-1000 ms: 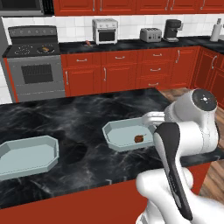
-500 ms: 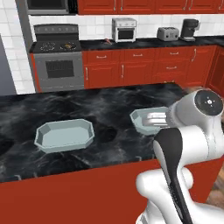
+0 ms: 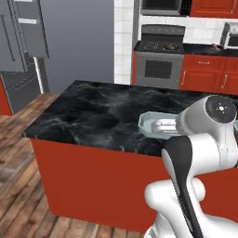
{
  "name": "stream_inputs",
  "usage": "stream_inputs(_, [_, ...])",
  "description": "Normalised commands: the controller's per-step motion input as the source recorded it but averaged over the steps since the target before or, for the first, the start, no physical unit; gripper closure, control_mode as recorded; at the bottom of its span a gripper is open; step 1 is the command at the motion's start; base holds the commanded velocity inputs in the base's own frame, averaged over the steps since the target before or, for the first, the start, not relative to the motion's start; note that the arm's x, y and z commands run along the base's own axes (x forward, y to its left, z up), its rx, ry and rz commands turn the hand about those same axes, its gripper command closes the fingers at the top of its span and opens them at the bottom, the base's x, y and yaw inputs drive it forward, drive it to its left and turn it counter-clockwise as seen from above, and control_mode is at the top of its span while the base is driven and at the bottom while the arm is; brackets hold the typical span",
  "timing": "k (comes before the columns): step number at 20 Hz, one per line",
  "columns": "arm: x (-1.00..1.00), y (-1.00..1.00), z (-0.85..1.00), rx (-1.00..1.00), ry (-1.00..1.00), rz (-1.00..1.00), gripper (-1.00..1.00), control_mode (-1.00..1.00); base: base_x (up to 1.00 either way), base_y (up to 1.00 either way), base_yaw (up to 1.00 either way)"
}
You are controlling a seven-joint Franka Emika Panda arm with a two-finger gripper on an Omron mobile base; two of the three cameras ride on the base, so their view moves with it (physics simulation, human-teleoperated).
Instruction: Place the cold items (broccoli and pear) from the fridge in one tupperware on the dining counter. Place the warm items (hot dog and kebab skewer) in the stove area in another tupperware.
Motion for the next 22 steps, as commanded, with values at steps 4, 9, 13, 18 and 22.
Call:
stream_inputs(4, [0.0,0.0,0.0,0.0,0.0,0.0,-1.0,1.0,0.19,1.0,0.47])
stream_inputs(9, [0.0,0.0,0.0,0.0,0.0,0.0,-1.0,1.0,0.52,1.0,0.08])
stream_inputs(13, [0.0,0.0,0.0,0.0,0.0,0.0,-1.0,1.0,0.61,1.0,-0.07])
stream_inputs(18, [0.0,0.0,0.0,0.0,0.0,0.0,-1.0,1.0,0.59,1.0,-0.23])
stream_inputs(22, [0.0,0.0,0.0,0.0,0.0,0.0,-1.0,1.0,0.57,1.0,-0.29])
